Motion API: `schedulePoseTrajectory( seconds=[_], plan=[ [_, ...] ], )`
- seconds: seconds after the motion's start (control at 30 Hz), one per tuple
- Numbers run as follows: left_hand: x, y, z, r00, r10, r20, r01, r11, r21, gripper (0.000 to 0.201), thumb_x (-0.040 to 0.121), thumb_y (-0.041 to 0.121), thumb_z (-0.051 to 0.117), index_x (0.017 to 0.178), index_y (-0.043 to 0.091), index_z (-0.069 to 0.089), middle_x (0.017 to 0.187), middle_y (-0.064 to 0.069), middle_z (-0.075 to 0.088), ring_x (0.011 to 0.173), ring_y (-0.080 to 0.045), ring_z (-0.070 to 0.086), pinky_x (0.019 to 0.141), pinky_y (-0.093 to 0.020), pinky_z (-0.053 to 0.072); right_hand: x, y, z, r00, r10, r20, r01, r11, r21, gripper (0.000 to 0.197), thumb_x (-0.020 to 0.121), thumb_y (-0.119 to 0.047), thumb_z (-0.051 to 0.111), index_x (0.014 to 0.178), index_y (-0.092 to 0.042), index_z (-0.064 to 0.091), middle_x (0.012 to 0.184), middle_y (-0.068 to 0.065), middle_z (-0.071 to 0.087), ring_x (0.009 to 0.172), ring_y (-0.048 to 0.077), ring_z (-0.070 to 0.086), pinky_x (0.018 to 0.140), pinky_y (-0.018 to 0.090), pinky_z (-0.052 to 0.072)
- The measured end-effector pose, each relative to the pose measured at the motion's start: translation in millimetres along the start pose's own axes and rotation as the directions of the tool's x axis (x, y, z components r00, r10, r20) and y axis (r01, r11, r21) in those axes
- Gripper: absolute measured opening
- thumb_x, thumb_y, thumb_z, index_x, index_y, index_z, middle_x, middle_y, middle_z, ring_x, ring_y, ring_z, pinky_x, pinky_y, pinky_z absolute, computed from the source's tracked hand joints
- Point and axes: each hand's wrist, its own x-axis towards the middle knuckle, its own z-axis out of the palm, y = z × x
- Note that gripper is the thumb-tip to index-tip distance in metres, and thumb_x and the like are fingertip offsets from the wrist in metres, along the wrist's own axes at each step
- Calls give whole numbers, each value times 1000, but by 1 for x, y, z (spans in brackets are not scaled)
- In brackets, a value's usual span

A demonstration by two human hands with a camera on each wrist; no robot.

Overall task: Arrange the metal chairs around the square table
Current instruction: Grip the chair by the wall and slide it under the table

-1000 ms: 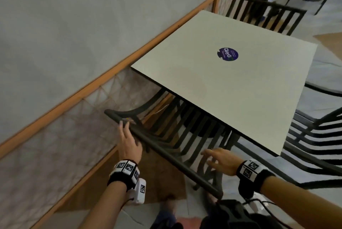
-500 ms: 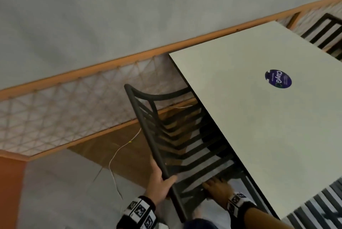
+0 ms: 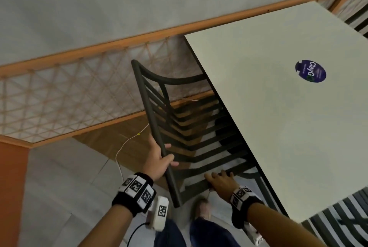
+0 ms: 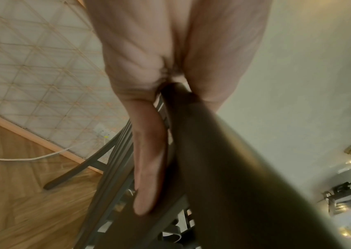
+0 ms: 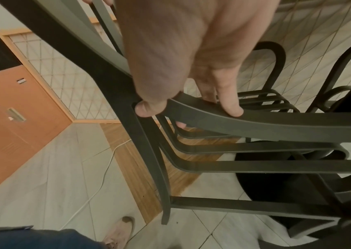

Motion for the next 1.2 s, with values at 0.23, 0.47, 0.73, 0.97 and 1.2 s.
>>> schedulePoseTrajectory(
  seconds=[0.23, 0.47, 0.73, 0.97, 1.2],
  plan=[
    [-1, 4, 1, 1000, 10, -21, -9, 1000, 20, 95, 86, -8, 53, 144, 43, -4, 131, -12, 52, 88, -33, 72, 83, -45, 60, 1, 4, -5, 998, -58, 38, 57, 998, 32, 49, 94, -35, 49, 137, -35, 24, 137, 5, 46, 126, 37, 42, 103, 66, 32],
    [5, 4, -5, 1000, 5, -12, -5, 1000, -2, 96, 87, -8, 52, 143, 48, -4, 131, -13, 52, 94, -36, 71, 82, -45, 60, 0, -7, -6, 1000, -7, 22, 6, 1000, 16, 57, 95, -32, 50, 144, -31, 21, 143, 9, 41, 133, 39, 35, 107, 67, 28],
    [5, 2, -3, 1000, 14, 15, -13, 1000, -7, 96, 87, -8, 52, 142, 47, -4, 128, -12, 54, 83, -38, 73, 75, -40, 63, -2, -1, -10, 998, -41, 41, 40, 999, 21, 56, 95, -33, 50, 143, -32, 21, 142, 9, 43, 131, 39, 38, 105, 67, 30],
    [-18, -2, 0, 997, 46, -69, -40, 995, 96, 100, 88, 4, 60, 145, 45, -12, 114, -3, 62, 93, -29, 71, 84, -40, 59, -24, 1, 6, 995, -51, -88, 61, 992, 107, 56, 96, -29, 47, 145, -27, 20, 158, 6, 22, 143, 42, 16, 113, 59, 27],
    [-82, -18, 33, 962, 140, -236, -91, 974, 207, 88, 86, 7, 65, 151, 28, 10, 141, -9, 51, 126, -25, 53, 105, -48, 45, -109, 6, 52, 966, 31, -255, 41, 961, 274, 62, 96, -27, 48, 149, -27, 16, 161, 6, 13, 139, 25, 35, 110, 38, 40]
  ],
)
